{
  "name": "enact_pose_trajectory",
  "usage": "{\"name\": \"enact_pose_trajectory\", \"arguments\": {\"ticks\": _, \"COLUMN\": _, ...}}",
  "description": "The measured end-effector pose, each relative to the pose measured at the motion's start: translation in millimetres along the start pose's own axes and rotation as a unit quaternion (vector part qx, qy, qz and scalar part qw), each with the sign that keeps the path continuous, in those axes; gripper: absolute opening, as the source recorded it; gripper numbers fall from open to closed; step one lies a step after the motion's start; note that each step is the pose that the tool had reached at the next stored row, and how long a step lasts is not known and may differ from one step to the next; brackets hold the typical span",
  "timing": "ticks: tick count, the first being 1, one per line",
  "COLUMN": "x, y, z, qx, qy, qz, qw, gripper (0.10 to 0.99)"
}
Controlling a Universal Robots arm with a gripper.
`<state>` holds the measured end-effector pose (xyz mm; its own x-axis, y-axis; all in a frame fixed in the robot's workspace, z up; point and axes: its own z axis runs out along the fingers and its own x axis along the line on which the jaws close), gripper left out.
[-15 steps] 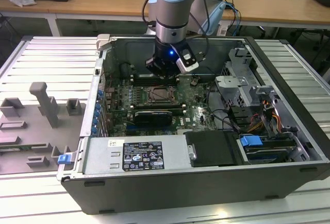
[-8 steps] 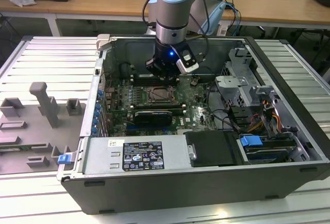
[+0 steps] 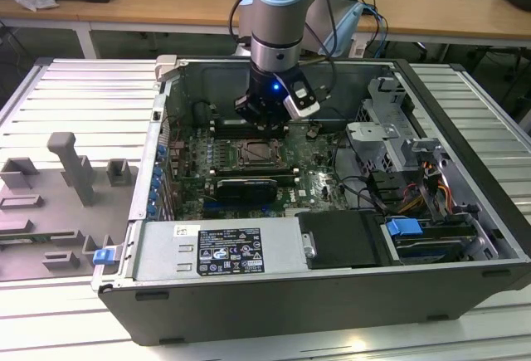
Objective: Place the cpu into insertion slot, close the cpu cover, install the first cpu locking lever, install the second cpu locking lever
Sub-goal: 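Install the first cpu locking lever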
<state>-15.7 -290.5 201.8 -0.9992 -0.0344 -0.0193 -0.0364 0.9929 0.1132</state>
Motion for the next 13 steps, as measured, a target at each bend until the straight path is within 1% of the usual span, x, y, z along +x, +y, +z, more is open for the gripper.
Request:
{"name": "enact_pose_trajectory", "arguments": {"ticks": 4, "x": 0.2, "y": -0.4, "z": 0.2, "qx": 0.0014, "qy": 0.0005, "qz": 0.0, "qw": 1.0, "gripper": 0.106}}
{"name": "enact_pose_trajectory", "arguments": {"ticks": 8, "x": 0.1, "y": -0.3, "z": -0.5, "qx": 0.0012, "qy": 0.0004, "qz": 0.0, "qw": 1.0, "gripper": 0.106}}
{"name": "enact_pose_trajectory", "arguments": {"ticks": 10, "x": 0.0, "y": 0.1, "z": -4.1, "qx": 0.0012, "qy": 0.0004, "qz": 0.0, "qw": 1.0, "gripper": 0.106}}
{"name": "enact_pose_trajectory", "arguments": {"ticks": 11, "x": -0.1, "y": 0.5, "z": -7.7, "qx": 0.0013, "qy": 0.0004, "qz": 0.0, "qw": 1.0, "gripper": 0.106}}
{"name": "enact_pose_trajectory", "arguments": {"ticks": 13, "x": -0.1, "y": 0.8, "z": -10.3, "qx": 0.0013, "qy": 0.0004, "qz": 0.0, "qw": 1.0, "gripper": 0.106}}
